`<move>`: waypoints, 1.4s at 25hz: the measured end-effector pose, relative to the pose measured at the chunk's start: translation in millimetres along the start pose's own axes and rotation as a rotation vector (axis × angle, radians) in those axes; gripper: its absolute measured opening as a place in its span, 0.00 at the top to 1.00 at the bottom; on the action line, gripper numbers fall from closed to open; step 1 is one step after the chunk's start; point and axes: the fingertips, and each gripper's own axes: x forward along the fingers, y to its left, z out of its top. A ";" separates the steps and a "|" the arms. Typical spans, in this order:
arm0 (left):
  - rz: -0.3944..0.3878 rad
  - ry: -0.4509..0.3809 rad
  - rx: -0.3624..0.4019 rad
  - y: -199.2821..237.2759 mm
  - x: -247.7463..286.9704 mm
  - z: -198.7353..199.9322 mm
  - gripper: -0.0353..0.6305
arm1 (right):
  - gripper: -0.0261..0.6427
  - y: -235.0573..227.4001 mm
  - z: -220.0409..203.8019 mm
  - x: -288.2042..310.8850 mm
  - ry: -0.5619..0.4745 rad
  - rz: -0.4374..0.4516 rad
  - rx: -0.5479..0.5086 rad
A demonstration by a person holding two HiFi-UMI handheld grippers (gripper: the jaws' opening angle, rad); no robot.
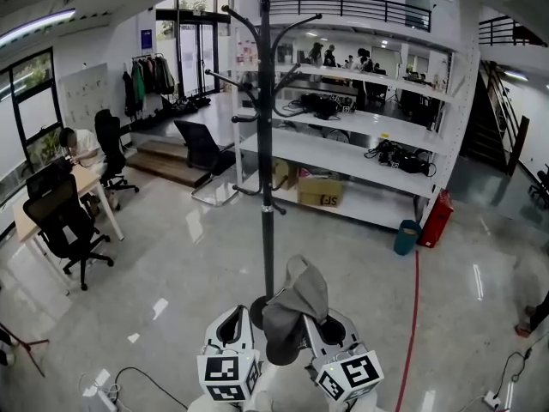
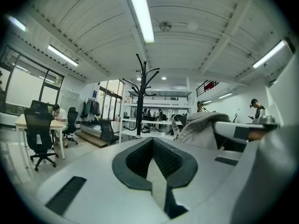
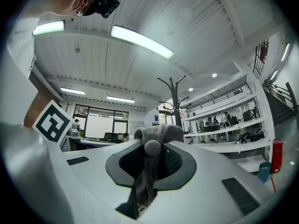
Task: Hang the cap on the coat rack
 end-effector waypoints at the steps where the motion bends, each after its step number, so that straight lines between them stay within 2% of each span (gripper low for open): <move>1: 0.000 0.000 0.000 1.9 2.3 0.7 0.95 | 0.89 -0.2 0.3 3.8 0.000 0.002 -0.001; 16: -0.005 -0.025 0.005 34.5 54.6 13.8 0.94 | 0.89 -10.2 -0.1 72.2 -0.029 0.030 -0.023; 35: -0.034 -0.033 0.001 91.1 127.3 24.5 0.95 | 0.89 -19.9 -11.2 165.1 -0.027 0.014 -0.043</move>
